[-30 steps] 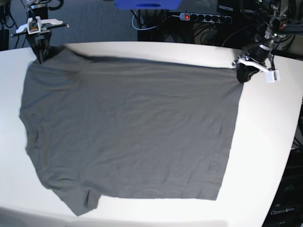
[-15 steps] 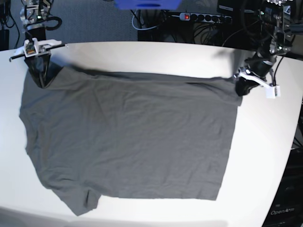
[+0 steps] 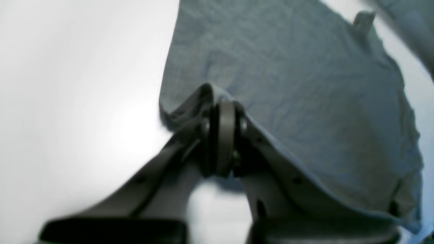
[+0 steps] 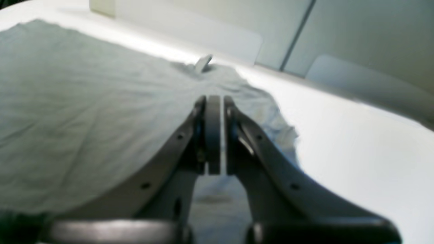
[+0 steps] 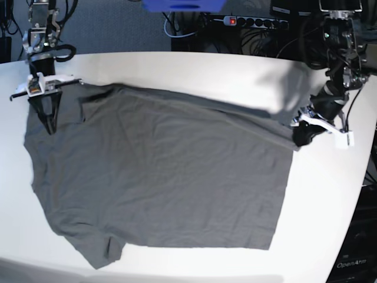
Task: Fold the T-shirt properly
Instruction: 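Lift the shirt edge with both grippers, pulling it taut between them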
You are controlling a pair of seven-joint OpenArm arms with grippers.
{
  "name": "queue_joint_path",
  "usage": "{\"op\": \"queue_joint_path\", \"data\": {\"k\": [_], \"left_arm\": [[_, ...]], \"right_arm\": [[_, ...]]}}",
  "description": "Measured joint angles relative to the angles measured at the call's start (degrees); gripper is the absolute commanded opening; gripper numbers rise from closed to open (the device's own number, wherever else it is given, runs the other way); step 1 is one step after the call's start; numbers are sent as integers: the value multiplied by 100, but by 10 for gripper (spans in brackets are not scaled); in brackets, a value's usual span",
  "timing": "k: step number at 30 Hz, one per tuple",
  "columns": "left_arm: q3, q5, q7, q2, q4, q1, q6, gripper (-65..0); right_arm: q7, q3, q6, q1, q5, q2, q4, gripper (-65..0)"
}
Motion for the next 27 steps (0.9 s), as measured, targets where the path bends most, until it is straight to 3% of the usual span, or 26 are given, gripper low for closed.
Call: {"op": "queue_joint_path", "data": {"k": [9, 15, 24, 27], "left_arm": [[-109, 42, 210, 96, -42, -63, 2, -623], [-122, 44, 210, 96, -42, -4, 2, -623], [-96, 57, 210, 96, -46, 116, 0, -623], [-103, 57, 203, 92, -46, 146, 0, -623]], "right_arm": [[-76, 2, 22, -337, 11, -2, -37, -643], [-59, -105, 63, -590, -72, -328, -44, -643], [-61, -92, 17, -774, 2, -295, -44, -641], [-66, -398, 4, -949, 13, -271, -39, -637]]}}
